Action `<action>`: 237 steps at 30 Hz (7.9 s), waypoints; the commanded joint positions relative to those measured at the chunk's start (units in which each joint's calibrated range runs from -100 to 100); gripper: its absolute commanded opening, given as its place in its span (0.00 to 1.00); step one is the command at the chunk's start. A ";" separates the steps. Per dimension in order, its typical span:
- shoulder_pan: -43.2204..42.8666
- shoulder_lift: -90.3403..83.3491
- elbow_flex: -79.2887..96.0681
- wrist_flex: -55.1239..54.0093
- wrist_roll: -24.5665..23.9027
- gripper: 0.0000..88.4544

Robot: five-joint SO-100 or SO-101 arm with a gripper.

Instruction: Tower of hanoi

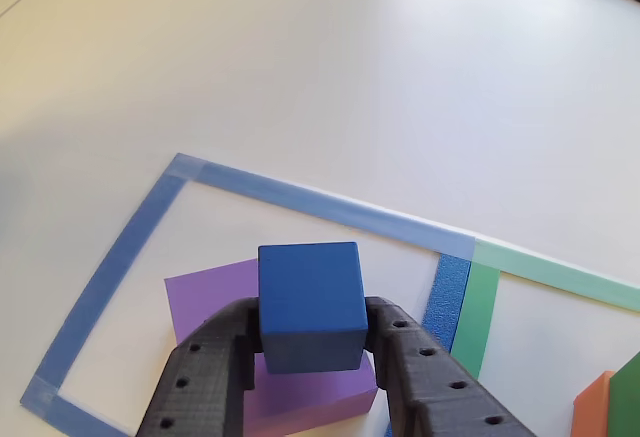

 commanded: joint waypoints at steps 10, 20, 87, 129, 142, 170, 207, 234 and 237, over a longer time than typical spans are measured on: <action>-1.48 1.16 -1.80 -2.67 0.38 0.05; -1.87 4.13 -2.07 -5.51 0.38 0.08; 35.80 -47.79 -64.23 127.88 0.38 0.07; 33.82 -43.39 12.83 26.63 0.38 0.49; 31.23 -19.59 12.92 -0.24 0.38 0.49; 26.58 2.77 6.92 -16.11 0.38 0.46; 26.42 8.22 3.20 -16.19 0.38 0.23; 25.89 7.33 3.20 -15.54 0.38 0.11; 26.12 7.25 3.20 -15.46 0.38 0.10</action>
